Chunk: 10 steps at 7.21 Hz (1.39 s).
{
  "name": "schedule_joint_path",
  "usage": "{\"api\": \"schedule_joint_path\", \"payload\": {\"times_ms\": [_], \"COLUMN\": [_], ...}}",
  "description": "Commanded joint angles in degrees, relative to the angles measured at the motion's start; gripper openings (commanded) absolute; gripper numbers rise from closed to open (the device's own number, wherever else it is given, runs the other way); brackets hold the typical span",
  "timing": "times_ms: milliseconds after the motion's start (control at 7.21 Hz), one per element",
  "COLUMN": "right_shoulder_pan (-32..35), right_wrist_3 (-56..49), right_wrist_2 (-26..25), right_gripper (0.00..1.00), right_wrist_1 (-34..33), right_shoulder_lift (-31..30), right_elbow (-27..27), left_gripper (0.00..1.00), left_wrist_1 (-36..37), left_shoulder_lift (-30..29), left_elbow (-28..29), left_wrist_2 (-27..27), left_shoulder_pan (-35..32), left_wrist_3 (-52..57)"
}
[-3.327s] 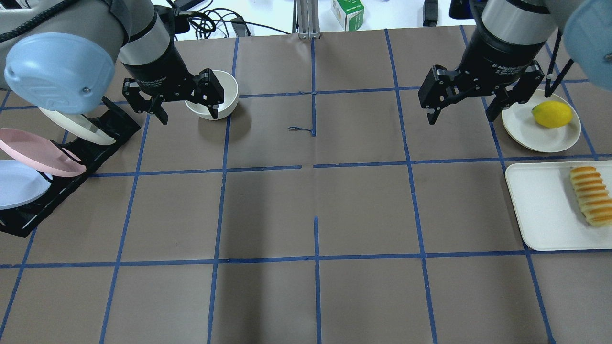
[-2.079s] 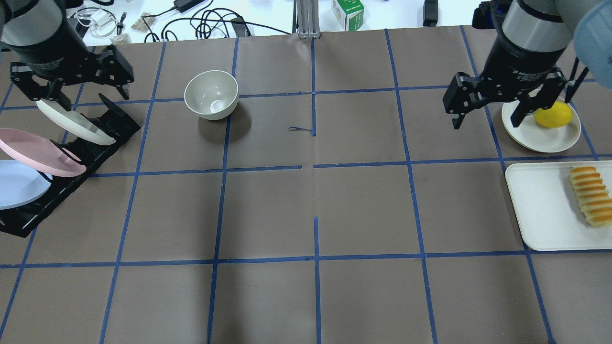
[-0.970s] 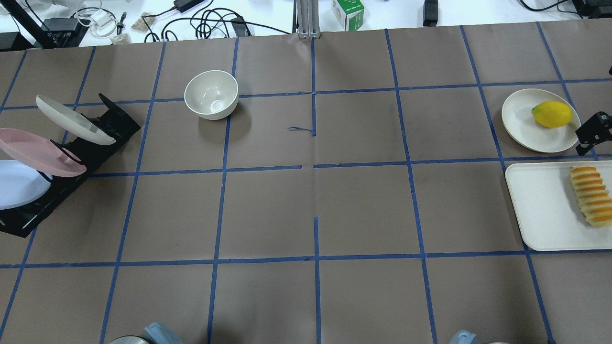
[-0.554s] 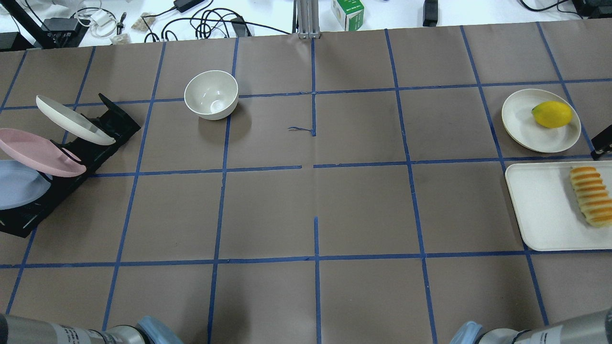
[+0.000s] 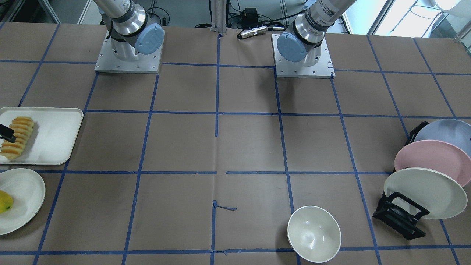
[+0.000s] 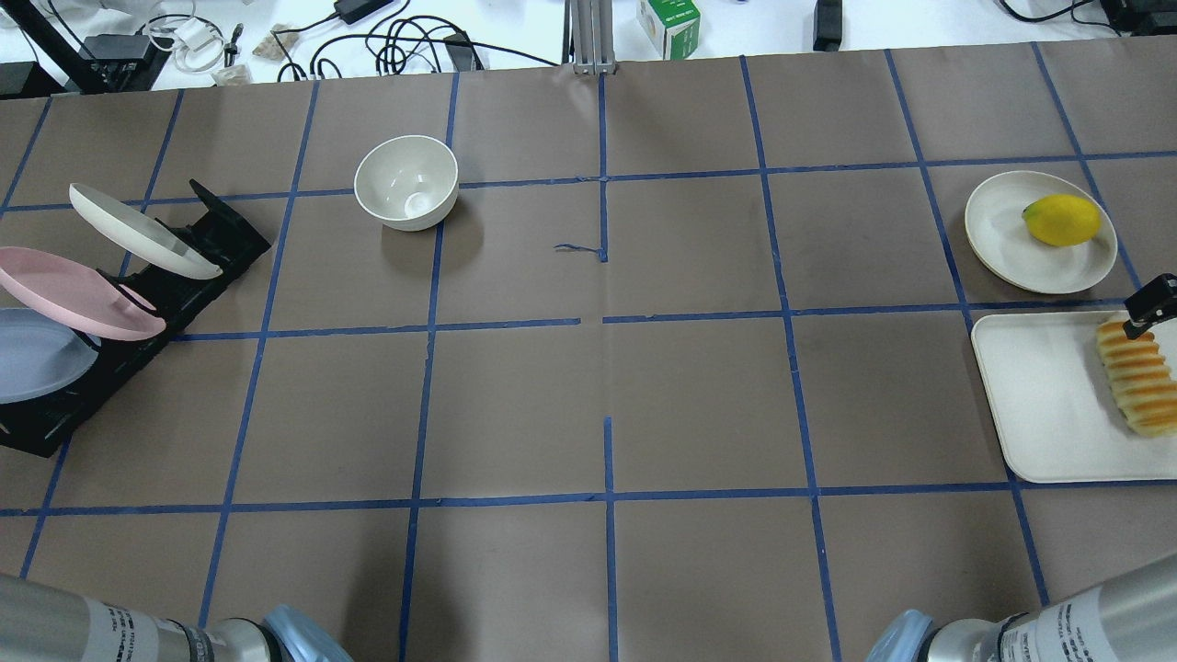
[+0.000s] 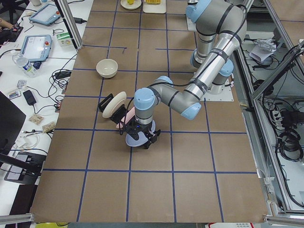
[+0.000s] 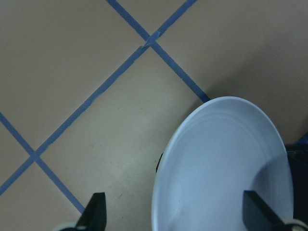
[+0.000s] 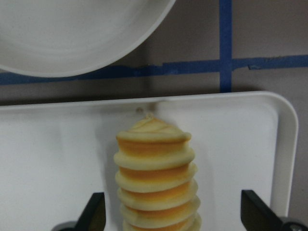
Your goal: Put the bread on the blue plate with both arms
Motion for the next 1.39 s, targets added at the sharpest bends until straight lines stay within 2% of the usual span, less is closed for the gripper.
{"api": "schedule_joint_path", "payload": {"times_ms": [0,139,277,416,554,693,832,970,1248], "right_shoulder_pan": [-2.11,-2.56,-2.65,-2.65,-2.74,-2.65,-2.65,-2.65,-2.39], "right_wrist_3": [-0.54,-0.46,-0.46,-0.37,-0.28,0.15,0.07,0.24,0.24], "right_wrist_2": [0.34,0.34,0.25,-0.36,0.07,0.51,0.43,0.34,-0.01], "right_gripper": [1.0,1.0,1.0,1.0,1.0,0.98,0.39,0.0,0.0], "right_wrist_1": [-1.07,-1.07,-1.16,-1.16,-1.16,-1.51,-2.64,-1.96,-0.82], "right_shoulder_lift": [0.24,0.85,1.81,2.0,2.17,2.09,2.0,1.82,-0.1], "right_elbow": [3.13,3.57,3.84,3.84,3.84,3.75,3.84,3.75,3.23], "left_gripper": [0.71,0.68,0.49,0.38,0.16,0.15,0.12,0.01,0.0], "left_wrist_1": [-1.08,-2.66,-4.33,-4.34,-4.52,-4.52,-4.52,-4.87,-6.28], "left_shoulder_lift": [-0.13,-0.13,-0.13,0.04,-0.05,-0.05,-0.05,-0.05,0.83], "left_elbow": [-0.18,0.08,0.17,-0.27,-0.27,-0.27,-0.27,-0.36,0.78], "left_wrist_2": [-0.01,-0.01,0.08,0.08,0.17,0.25,0.43,1.39,4.55], "left_shoulder_pan": [0.09,0.18,0.27,0.53,1.31,1.41,1.41,1.41,1.5], "left_wrist_3": [0.66,0.66,0.66,0.83,0.83,1.36,1.53,1.45,1.45]}}
